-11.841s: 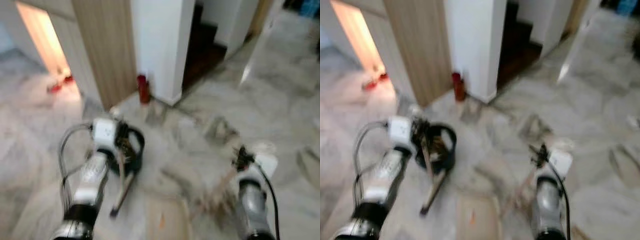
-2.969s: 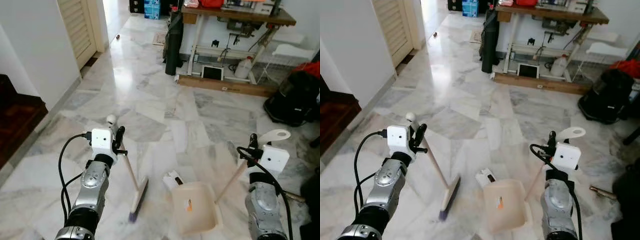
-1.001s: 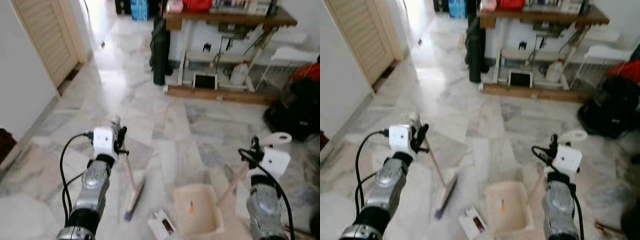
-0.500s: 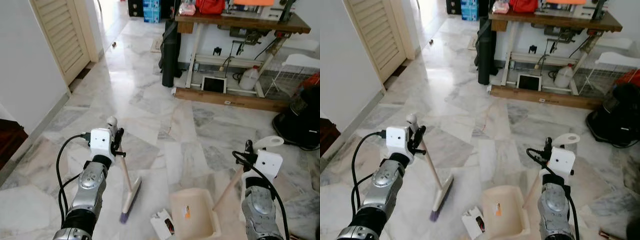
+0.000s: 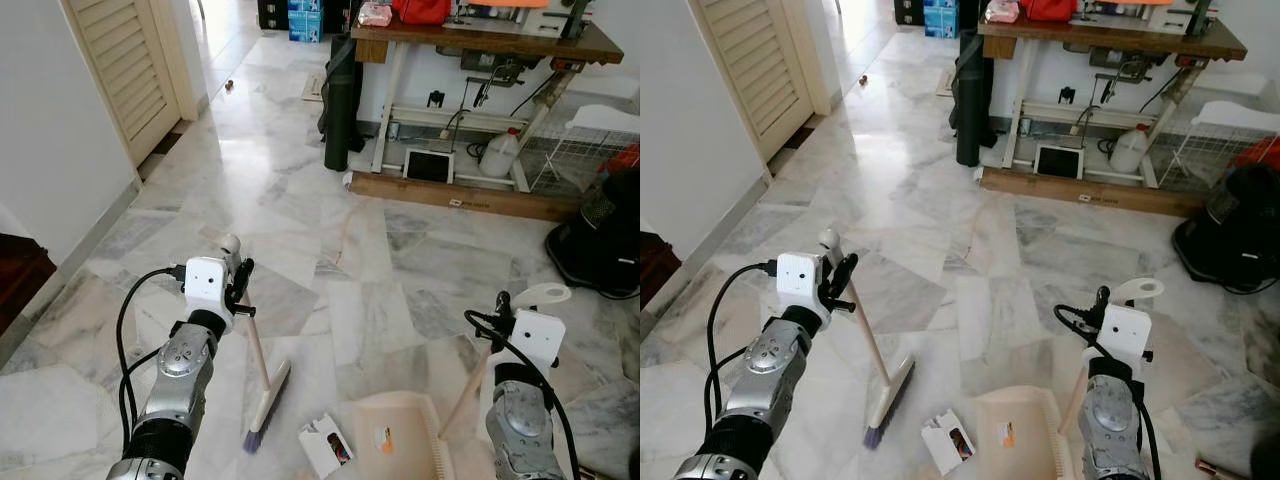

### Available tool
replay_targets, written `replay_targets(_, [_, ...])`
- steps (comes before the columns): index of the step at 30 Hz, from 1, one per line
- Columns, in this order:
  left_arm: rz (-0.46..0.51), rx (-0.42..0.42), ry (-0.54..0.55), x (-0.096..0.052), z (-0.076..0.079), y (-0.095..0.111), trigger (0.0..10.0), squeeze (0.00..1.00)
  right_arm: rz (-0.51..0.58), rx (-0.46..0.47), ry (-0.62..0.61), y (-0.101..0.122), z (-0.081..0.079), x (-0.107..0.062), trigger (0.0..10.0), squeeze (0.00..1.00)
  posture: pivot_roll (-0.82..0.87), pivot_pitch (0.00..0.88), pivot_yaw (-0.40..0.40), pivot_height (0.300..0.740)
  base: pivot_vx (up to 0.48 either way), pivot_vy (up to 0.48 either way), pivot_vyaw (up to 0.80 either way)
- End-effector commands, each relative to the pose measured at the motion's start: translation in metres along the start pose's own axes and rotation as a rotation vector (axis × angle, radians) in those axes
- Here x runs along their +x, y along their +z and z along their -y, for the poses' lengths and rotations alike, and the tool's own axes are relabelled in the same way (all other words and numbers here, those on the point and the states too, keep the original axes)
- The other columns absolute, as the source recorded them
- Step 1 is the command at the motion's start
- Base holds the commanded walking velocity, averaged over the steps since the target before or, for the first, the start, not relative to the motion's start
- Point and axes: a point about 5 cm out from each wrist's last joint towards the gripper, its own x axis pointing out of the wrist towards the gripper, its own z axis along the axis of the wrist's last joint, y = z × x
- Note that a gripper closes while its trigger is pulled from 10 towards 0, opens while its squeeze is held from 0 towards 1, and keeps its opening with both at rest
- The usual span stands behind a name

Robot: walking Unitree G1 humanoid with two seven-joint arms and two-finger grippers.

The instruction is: Sweep floor

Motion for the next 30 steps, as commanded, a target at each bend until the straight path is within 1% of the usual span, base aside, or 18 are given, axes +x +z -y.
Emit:
replay_targets(1, [0.031,0.018,-0.021,0.002,-0.001,0.009,10.0,0.00,0.002,-0.011,-0.020,-0.003,0.003,-0.002,10.0,0.00,0.17,0.093,-0.010,0.740,0.000,0.000,0.00])
replay_targets(3, [0.031,0.019,-0.026,0.001,-0.001,0.011,10.0,0.00,-0.012,-0.014,-0.023,-0.007,0.002,-0.004,10.0,0.00,0.17,0.095,-0.007,0.740,0.000,0.000,0.00])
replay_targets(9, [0.023,0.021,-0.040,-0.001,-0.003,0.010,10.0,0.00,-0.020,-0.009,-0.031,-0.008,0.000,-0.004,10.0,0.00,0.17,0.099,0.002,0.740,0.000,0.000,0.00])
replay_targets(12, [0.018,0.022,-0.044,-0.002,-0.003,0.010,10.0,0.00,-0.017,-0.015,-0.057,-0.007,0.002,-0.001,10.0,0.00,0.17,0.103,0.004,0.740,0.000,0.000,0.00])
replay_targets(13, [0.017,0.022,-0.045,-0.002,-0.003,0.010,10.0,0.00,-0.032,-0.035,-0.066,-0.009,0.003,-0.001,10.0,0.00,0.17,0.105,0.005,0.740,0.000,0.000,0.00])
replay_targets(25, [0.006,0.022,-0.055,-0.001,-0.004,0.012,10.0,0.00,-0.037,-0.064,-0.127,-0.011,0.009,0.000,10.0,0.00,0.18,0.106,0.006,0.740,0.000,0.000,0.00])
replay_targets(27, [-0.006,0.006,-0.070,-0.001,-0.003,0.011,10.0,0.00,-0.047,-0.070,-0.129,-0.012,0.009,0.000,10.0,0.00,0.18,0.106,0.006,0.740,0.000,0.000,0.00])
replay_targets(30, [-0.047,-0.028,-0.116,-0.001,-0.001,0.006,10.0,0.00,-0.056,-0.066,-0.126,-0.014,0.008,-0.001,10.0,0.00,0.18,0.107,0.007,0.740,0.000,0.000,0.00])
